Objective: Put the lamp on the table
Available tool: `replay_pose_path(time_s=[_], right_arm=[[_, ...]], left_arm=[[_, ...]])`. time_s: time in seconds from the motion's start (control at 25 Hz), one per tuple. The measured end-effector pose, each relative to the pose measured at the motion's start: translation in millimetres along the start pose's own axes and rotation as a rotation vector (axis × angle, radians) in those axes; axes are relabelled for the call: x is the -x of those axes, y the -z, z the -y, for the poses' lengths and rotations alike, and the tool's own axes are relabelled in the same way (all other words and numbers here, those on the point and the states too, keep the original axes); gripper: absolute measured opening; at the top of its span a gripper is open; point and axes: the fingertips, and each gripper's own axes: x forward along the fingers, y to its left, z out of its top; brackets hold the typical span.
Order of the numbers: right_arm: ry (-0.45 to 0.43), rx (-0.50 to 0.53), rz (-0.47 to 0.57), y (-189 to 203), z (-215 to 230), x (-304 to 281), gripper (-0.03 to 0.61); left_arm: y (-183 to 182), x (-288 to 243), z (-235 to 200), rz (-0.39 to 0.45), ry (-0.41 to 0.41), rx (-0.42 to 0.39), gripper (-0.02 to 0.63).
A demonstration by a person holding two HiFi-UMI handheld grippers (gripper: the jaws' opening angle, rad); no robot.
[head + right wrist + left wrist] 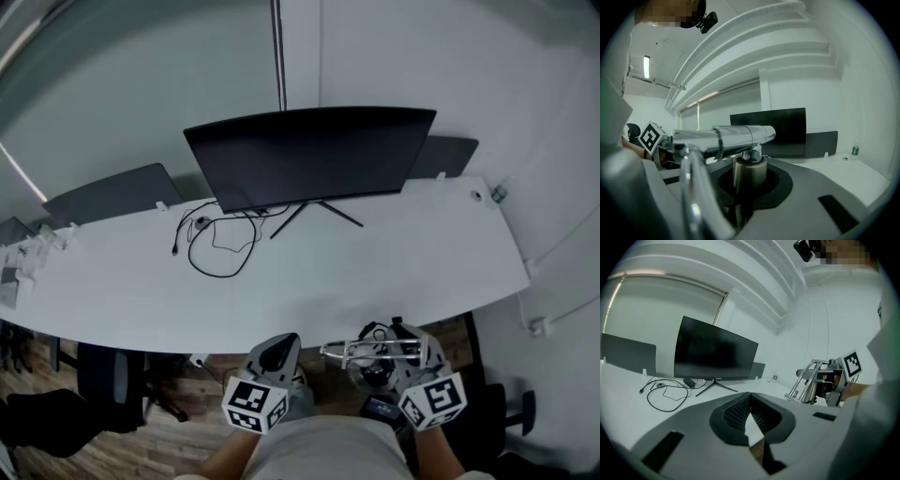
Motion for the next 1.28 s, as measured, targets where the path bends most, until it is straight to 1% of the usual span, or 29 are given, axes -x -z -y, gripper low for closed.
replay_pose_path(time_s=[0.32,0.52,0.8,1.28], right_arm=[[0.039,-0.010,0.002,-16,2,-56,0.041],[0.046,-0.006,0.013,-24,4,-80,0.040],[0.013,-0.016,0.007,-26,8,-100,0.041],[-0.067,0.004,-0.022,-32,25,-123,0.041]], left_arm=[[-25,-25,-48,0.017,0.039,-0.001,0.003],[-29,-31,-65,0.006,0.043,0.004,0.003],[-30,-41,-74,-0.001,0.024,0.023,0.003],[-43,-71,-77,0.004,-0.035,0.052,0.003]])
